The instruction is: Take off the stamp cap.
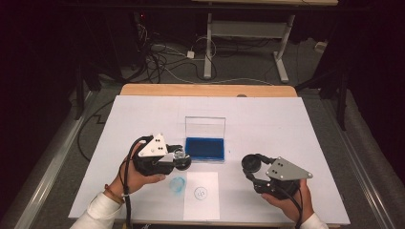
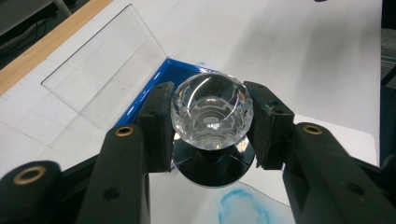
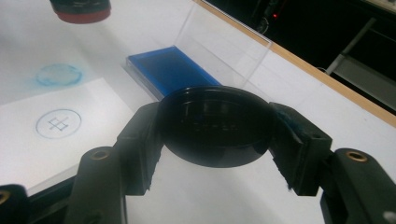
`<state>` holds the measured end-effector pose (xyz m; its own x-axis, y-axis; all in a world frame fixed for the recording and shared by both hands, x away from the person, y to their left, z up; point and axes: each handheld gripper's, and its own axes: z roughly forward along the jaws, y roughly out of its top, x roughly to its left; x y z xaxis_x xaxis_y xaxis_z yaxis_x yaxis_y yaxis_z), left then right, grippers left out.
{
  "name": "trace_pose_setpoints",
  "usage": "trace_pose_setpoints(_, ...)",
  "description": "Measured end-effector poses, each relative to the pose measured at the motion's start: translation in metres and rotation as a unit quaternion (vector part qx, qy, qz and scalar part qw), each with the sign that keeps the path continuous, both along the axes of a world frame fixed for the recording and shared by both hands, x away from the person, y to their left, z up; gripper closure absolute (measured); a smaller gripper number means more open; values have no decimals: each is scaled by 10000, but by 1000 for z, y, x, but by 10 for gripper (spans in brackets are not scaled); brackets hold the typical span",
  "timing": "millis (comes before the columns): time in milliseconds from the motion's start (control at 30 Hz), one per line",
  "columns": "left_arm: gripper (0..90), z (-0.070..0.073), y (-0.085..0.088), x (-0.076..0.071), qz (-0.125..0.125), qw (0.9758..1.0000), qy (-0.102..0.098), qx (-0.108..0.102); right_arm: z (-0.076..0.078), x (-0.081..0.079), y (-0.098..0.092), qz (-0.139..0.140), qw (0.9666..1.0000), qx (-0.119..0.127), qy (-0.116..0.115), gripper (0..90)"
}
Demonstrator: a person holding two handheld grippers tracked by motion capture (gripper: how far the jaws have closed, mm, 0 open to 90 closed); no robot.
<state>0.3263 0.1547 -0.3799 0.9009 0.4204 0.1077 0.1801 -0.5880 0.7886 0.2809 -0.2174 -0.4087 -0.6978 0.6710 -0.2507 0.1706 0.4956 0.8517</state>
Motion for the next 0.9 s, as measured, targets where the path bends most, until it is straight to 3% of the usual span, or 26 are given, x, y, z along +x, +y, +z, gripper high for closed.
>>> trace_pose_setpoints(533, 546, 6, -2, -2, -44, 9999, -75, -66, -8, -7, -20, -246, 9996, -58, 83, 388)
trace_pose_setpoints(900, 546, 5, -16, -8, -262, 9996, -108, -25, -11, -12, -26, -304, 9994, -67, 144, 388)
